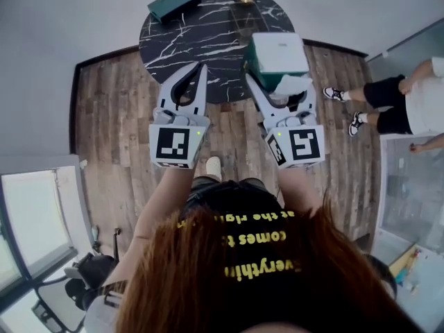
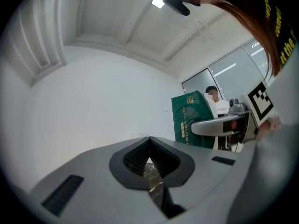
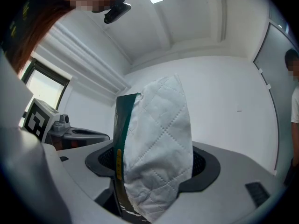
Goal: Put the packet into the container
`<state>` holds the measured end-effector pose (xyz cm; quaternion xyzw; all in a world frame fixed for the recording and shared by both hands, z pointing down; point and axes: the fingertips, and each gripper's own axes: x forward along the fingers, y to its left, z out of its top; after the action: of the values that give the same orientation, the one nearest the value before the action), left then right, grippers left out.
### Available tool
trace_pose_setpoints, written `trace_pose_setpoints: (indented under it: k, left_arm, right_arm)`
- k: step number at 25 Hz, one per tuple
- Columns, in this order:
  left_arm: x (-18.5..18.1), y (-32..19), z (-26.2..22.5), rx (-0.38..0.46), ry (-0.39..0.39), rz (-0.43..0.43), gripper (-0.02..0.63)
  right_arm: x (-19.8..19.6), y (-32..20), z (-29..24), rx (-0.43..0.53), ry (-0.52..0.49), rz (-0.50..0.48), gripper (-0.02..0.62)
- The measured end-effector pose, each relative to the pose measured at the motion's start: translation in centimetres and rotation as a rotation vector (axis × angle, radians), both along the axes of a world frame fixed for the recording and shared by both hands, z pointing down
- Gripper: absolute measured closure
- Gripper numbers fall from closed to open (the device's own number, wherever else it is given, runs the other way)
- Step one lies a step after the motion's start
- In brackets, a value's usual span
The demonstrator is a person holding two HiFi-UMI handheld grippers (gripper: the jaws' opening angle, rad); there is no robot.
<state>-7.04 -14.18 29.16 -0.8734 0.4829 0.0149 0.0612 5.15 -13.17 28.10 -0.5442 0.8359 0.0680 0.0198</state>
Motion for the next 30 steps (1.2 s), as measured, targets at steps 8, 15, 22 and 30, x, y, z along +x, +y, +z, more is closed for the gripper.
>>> trace_pose_setpoints:
  k: [8, 15, 22, 30]
  left_arm:
    - [-1.9, -5.3, 0.5, -0.015, 0.004, 0.04, 0.606]
    - [-1.7, -8.6, 1.8, -0.052, 0.012, 0.039, 0.606]
    - [-0.3, -12.7, 2.5, -0.069, 0.004, 0.008, 0.606]
    - [2.2, -18.5, 1.7, -0.038, 0.01, -0.062, 0.606]
  right_arm:
    - [-1.9, -4.8, 0.4, -0.023, 0.008, 0.036, 0.227]
    - [-1.5, -8.1, 1.7, -0.06, 0.02, 0.037, 0.227]
    - [-0.2, -13.1, 2.4, -0.075, 0.011, 0.0, 0.227]
    - [2.1, -19.3, 2.0, -0.067, 0.019, -0.068, 0.227]
